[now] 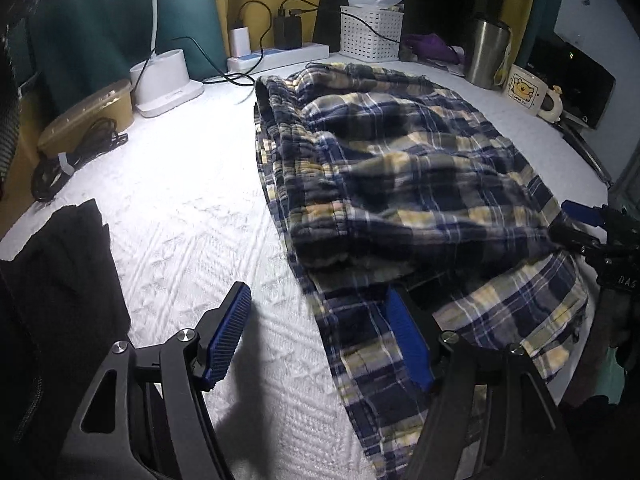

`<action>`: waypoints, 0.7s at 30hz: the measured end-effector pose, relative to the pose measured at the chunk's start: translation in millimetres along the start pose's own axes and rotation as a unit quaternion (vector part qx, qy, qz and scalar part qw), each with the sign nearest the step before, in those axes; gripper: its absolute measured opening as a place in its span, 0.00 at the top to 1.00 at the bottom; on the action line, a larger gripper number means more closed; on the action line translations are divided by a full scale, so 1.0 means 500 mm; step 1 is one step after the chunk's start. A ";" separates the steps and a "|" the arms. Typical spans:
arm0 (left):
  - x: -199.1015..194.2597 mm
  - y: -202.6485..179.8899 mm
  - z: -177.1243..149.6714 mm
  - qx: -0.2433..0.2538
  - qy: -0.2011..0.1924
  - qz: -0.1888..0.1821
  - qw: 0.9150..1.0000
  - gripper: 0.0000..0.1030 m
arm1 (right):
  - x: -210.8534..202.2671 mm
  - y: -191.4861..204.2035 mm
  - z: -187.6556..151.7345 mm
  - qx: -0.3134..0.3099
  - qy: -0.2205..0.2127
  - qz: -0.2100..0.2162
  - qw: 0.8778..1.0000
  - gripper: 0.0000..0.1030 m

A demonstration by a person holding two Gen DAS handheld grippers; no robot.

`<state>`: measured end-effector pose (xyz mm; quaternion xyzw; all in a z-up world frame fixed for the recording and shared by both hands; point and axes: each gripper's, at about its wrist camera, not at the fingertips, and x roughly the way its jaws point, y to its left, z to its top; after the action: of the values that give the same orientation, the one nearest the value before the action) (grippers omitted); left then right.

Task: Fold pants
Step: 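Hover both open tools over the folded plaid pants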

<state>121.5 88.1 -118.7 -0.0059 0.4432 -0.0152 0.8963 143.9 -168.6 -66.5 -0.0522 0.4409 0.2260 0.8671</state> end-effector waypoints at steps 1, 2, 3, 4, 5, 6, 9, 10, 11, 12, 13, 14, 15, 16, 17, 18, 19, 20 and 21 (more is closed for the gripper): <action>-0.001 -0.001 -0.002 0.001 0.000 0.001 1.000 0.32 | -0.001 0.000 -0.002 -0.002 0.000 0.000 1.000 0.29; -0.002 -0.002 -0.004 0.001 -0.001 0.002 1.000 0.32 | -0.003 0.000 -0.004 -0.002 -0.001 0.000 1.000 0.29; -0.003 -0.002 -0.006 0.000 -0.001 0.002 1.000 0.32 | -0.004 -0.001 -0.005 -0.004 -0.001 0.000 1.000 0.29; -0.004 -0.001 -0.008 -0.001 -0.002 0.003 1.000 0.32 | -0.006 -0.001 -0.008 -0.006 -0.001 0.000 1.000 0.29; -0.005 -0.002 -0.010 0.000 -0.003 0.003 1.000 0.32 | -0.008 -0.002 -0.011 -0.007 -0.001 -0.001 1.000 0.28; -0.006 -0.002 -0.011 0.002 -0.004 0.003 1.000 0.32 | -0.011 -0.003 -0.015 -0.007 -0.002 0.000 1.000 0.28; -0.010 -0.003 -0.017 0.008 -0.006 0.005 1.000 0.32 | -0.019 -0.006 -0.025 -0.010 -0.005 0.000 1.000 0.27; -0.012 -0.003 -0.019 0.010 -0.006 0.006 1.000 0.32 | -0.021 -0.008 -0.028 -0.010 -0.004 0.000 1.000 0.26; -0.014 -0.003 -0.020 0.012 -0.007 0.006 1.000 0.32 | -0.023 -0.009 -0.031 -0.010 -0.004 -0.002 1.000 0.26; -0.015 -0.003 -0.021 0.013 -0.007 0.004 1.000 0.32 | -0.026 -0.010 -0.034 -0.010 -0.005 -0.002 1.000 0.26; -0.018 -0.003 -0.022 0.013 -0.006 0.001 1.000 0.32 | -0.028 -0.012 -0.037 -0.010 -0.005 -0.005 1.000 0.26; -0.022 -0.003 -0.023 0.012 -0.005 -0.004 1.000 0.32 | -0.029 -0.014 -0.038 -0.010 -0.004 -0.005 1.000 0.26; -0.026 -0.003 -0.025 0.010 -0.006 -0.010 1.000 0.32 | -0.032 -0.016 -0.039 -0.008 -0.005 -0.001 1.000 0.26; -0.032 -0.003 -0.025 0.007 -0.008 -0.017 1.000 0.32 | -0.035 -0.020 -0.039 -0.001 -0.004 0.005 1.000 0.26; -0.040 -0.003 -0.025 0.005 -0.013 -0.023 1.000 0.32 | -0.037 -0.023 -0.039 0.004 -0.003 0.008 1.000 0.26; -0.047 -0.004 -0.024 0.002 -0.018 -0.025 1.000 0.32 | -0.040 -0.027 -0.037 0.010 -0.001 0.011 1.000 0.25; -0.058 -0.004 -0.021 0.000 -0.026 -0.027 0.999 0.32 | -0.043 -0.031 -0.035 0.015 -0.001 0.013 1.000 0.25; -0.066 -0.005 -0.017 -0.001 -0.033 -0.029 0.999 0.32 | -0.046 -0.033 -0.031 0.017 -0.002 0.012 1.000 0.25; -0.077 -0.006 -0.011 -0.001 -0.043 -0.030 0.999 0.32 | -0.049 -0.035 -0.029 0.018 -0.003 0.011 1.000 0.25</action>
<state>93.9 86.2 -91.3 -0.0206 0.4039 -0.0420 0.9136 128.5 -196.6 -57.9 -0.0311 0.4424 0.2275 0.8669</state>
